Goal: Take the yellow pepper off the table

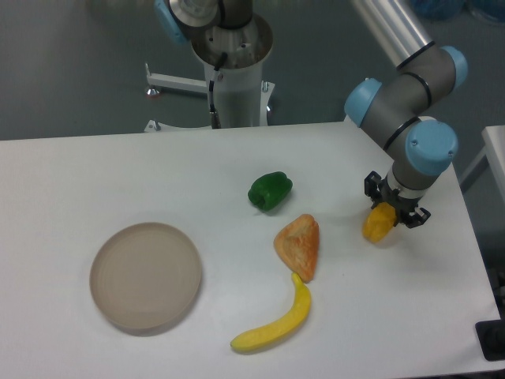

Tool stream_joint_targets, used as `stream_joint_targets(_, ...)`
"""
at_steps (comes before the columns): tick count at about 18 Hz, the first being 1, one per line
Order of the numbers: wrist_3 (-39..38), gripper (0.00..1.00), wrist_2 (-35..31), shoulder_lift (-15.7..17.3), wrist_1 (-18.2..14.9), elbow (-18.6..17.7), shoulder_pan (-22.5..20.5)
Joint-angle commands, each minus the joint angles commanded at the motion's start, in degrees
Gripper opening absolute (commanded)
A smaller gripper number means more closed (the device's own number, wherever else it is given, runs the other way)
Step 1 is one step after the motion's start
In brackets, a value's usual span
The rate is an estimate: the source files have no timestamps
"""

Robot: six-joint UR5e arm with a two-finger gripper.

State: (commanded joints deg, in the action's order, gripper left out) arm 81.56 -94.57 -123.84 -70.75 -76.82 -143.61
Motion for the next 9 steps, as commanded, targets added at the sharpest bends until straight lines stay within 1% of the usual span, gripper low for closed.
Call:
stream_joint_targets(2,-0.1,0.4,0.1,0.1,-0.3,0.8,0.1)
stream_joint_targets(3,-0.3,0.4,0.3,0.1,-0.4,1.7,0.1)
stream_joint_targets(6,-0.5,0.4,0.6,-0.4,-1.2,6.1,1.6)
stream_joint_targets(8,-0.7,0.4,0.9,-1.6,-1.2,9.7,4.6)
stream_joint_targets(9,-1.0,0.4,1.1,-1.9,-1.2,11.2,5.5)
